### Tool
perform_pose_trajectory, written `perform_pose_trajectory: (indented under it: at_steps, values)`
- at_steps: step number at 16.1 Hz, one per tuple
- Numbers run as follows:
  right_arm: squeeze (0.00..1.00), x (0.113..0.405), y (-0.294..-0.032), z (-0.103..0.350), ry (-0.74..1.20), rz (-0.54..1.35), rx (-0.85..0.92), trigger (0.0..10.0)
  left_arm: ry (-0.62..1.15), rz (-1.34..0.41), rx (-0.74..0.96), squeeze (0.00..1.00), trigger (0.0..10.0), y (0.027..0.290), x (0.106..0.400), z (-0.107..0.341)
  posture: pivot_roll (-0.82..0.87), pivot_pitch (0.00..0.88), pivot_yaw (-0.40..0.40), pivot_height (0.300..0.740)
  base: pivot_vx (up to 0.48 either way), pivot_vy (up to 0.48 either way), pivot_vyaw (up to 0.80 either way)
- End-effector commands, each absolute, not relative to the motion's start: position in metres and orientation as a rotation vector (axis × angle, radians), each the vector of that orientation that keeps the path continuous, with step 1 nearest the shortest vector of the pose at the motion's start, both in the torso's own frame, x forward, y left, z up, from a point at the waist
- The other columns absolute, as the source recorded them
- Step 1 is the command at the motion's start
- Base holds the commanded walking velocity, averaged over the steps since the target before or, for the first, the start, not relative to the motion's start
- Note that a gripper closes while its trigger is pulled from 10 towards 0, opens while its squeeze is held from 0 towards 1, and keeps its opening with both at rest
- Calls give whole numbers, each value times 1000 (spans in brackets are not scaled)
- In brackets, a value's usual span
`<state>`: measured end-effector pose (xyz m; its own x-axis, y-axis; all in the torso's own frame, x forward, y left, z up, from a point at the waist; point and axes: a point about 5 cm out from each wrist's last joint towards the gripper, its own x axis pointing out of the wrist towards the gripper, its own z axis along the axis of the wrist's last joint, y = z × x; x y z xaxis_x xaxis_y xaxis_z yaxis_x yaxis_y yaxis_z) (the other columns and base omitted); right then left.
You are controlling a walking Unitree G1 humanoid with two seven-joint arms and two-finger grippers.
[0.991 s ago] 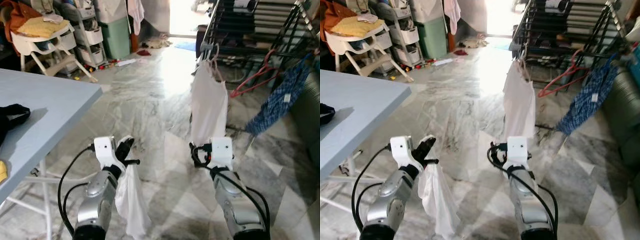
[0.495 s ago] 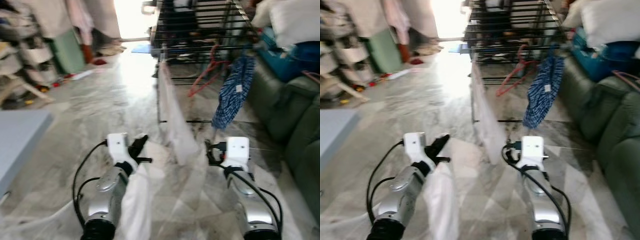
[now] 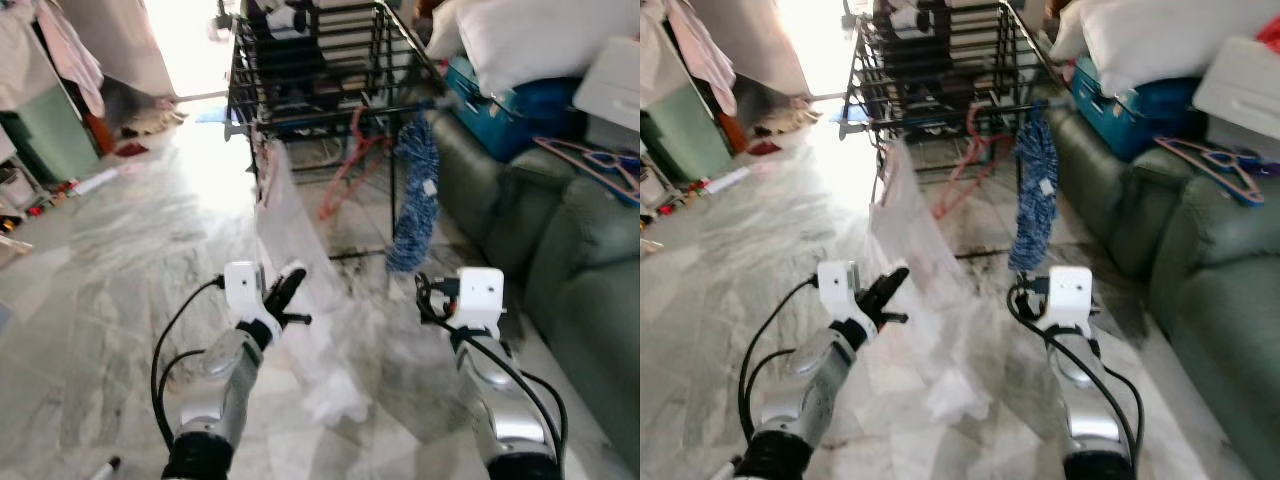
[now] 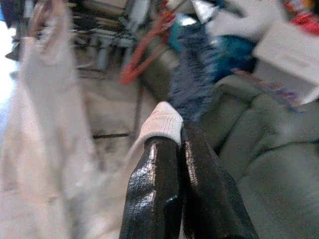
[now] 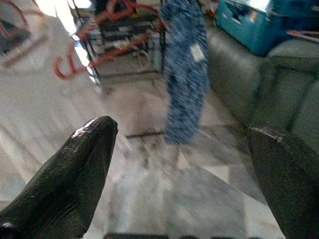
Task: Hang hanger
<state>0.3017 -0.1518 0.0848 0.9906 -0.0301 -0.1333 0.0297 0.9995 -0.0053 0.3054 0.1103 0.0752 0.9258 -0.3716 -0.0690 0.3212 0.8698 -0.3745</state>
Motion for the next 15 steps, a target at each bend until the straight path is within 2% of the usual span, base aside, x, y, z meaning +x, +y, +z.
perform_pose_trajectory:
  at_steps: [1, 5, 8, 10, 15]
  values:
    - [0, 302, -149, 86, 135, -37, -35, 10000, 130, -358, -362, 0, 10000, 114, 308, 79, -152, 0, 111, 740, 386, 0, 0]
    - [0, 303, -144, 84, 141, 9, -90, 10000, 126, -353, -355, 0, 10000, 114, 310, 81, -152, 0, 116, 740, 377, 0, 0]
    - [0, 298, -134, 85, 130, 84, -78, 10000, 136, -338, -335, 0, 10000, 117, 310, 80, -151, 0, 121, 740, 273, 249, 0]
    - [0, 297, -132, 85, 121, 86, -108, 10000, 137, -342, -333, 0, 10000, 116, 310, 80, -151, 0, 121, 740, 0, 240, 800]
    - [0, 298, -134, 84, 128, 77, -91, 10000, 140, -365, -342, 0, 10000, 114, 309, 80, -148, 0, 121, 740, 0, 0, 800]
